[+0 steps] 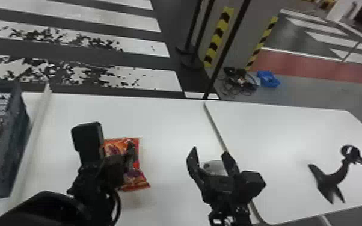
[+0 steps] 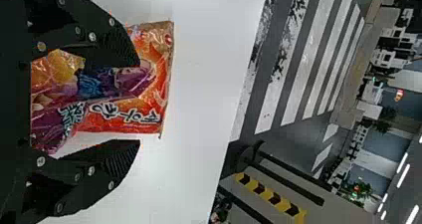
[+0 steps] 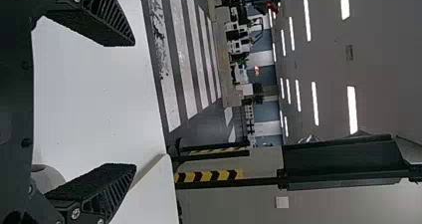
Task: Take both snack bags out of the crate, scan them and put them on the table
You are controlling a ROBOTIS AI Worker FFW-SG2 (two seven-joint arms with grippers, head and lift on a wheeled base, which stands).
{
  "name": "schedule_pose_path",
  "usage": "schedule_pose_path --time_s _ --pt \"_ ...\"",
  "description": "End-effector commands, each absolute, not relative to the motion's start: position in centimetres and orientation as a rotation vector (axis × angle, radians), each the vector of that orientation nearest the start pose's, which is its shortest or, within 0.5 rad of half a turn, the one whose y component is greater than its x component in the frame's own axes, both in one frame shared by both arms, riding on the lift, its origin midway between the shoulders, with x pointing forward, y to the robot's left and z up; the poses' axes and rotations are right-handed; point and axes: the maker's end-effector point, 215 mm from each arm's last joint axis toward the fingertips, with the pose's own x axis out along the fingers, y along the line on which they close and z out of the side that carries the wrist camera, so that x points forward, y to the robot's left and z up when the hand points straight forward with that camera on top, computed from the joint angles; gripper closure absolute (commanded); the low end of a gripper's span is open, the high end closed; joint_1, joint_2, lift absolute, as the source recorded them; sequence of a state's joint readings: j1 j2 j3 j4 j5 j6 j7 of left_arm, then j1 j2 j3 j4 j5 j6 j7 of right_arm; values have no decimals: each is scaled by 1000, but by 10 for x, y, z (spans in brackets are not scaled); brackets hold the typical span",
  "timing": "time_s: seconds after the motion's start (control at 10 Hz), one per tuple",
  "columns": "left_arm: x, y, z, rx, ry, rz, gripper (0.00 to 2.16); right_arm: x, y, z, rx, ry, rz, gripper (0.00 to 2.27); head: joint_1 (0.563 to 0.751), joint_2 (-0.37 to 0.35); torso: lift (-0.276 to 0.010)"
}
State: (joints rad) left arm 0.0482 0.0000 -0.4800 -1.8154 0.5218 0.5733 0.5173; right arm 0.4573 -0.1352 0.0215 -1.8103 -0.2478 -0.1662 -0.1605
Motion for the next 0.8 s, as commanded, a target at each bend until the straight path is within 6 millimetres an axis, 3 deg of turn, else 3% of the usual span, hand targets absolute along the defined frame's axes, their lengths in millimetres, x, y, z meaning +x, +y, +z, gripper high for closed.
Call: schedule_pose_path --time_s 0.0,0.2,0.4,0.6,0.7 --pt "494 -12 -380 -222 439 -156 2 444 -282 -404 129 76 -127 120 695 -346 -95" --pt "496 14 -315 -161 234 -84 2 445 -276 -410 152 98 -80 120 695 -334 -95" --pt "501 54 -271 -154 93 -15 12 443 -262 -432 180 184 -9 120 695 -294 -95" --pt "517 110 -253 -119 -22 13 33 442 -256 -442 234 245 29 120 695 -248 -95" --pt "522 138 -257 -71 -55 27 53 442 -259 -442 304 267 44 120 695 -211 -95"
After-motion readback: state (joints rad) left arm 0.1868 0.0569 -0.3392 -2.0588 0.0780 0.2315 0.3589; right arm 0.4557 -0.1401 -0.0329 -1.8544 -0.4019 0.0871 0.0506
